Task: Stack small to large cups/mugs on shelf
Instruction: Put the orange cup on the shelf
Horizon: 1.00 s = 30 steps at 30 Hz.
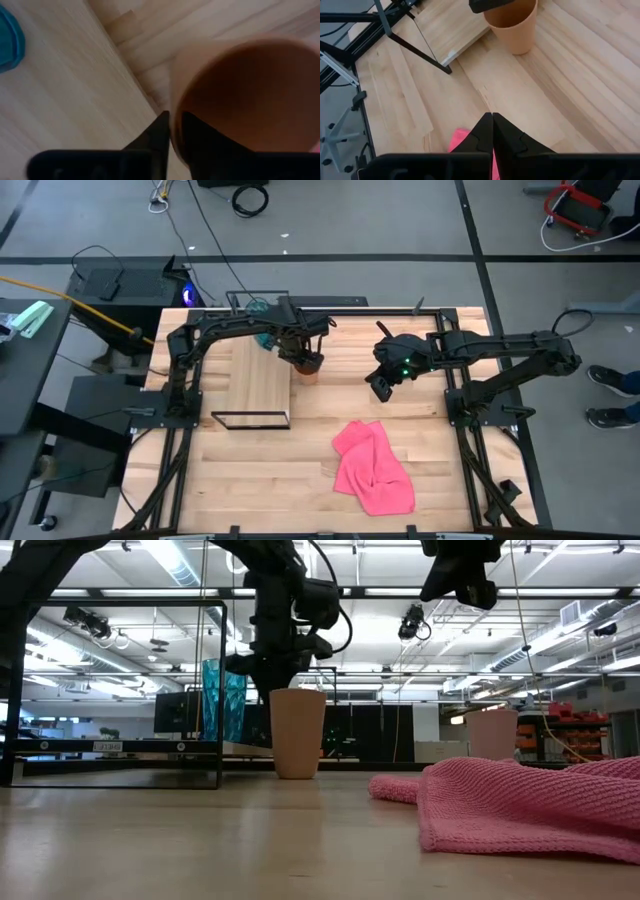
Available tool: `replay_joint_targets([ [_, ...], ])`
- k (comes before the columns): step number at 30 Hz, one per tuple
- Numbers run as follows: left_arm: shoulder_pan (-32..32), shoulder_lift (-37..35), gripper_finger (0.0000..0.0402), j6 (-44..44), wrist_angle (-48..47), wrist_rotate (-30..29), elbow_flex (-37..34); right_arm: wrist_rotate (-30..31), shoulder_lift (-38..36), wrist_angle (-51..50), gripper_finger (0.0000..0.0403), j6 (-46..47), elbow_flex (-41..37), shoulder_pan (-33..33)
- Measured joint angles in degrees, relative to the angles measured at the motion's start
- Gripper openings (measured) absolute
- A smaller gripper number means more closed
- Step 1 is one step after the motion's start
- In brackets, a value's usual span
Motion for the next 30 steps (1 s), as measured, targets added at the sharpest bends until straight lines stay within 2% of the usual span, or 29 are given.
replay_joint_targets([
  [3, -0.44, -0.09, 0.0014, 0.15, 0.06, 0.30, 0.08, 0.00, 0.00, 0.00, 0.0008, -0.28, 0.00, 0.00],
  [9, -1.65, -0.36, 0.0015, 0.85, -0.68, 0.39, 1.73, 0.00, 0.00, 0.00, 0.0008, -1.10, 0.00, 0.00],
  [15, -3.58, -0.63, 0.0011, 2.54, -8.21, 0.93, 13.75, 0.00, -0.20, -0.28, 0.0008, -1.82, 0.00, 0.00],
  [20, -5.03, -0.69, 0.0010, 3.41, -20.41, -3.32, 27.13, -0.46, -1.83, -3.57, 0.0008, -1.82, 0.00, 0.00],
  [22, -5.14, -1.28, 0.0010, 3.45, -20.40, -4.97, 30.92, -0.46, -2.86, -5.13, 0.0008, -1.82, 0.00, 0.00],
  [26, -4.50, -4.40, 0.0010, 2.07, -20.61, -6.44, 35.09, -0.46, -5.48, -6.88, 0.0008, -1.32, 0.00, 0.00],
  [30, -2.87, -7.52, 0.0010, 0.68, -20.91, -7.69, 33.61, -0.46, -7.95, -7.42, 0.0008, -0.88, 0.00, 0.00],
])
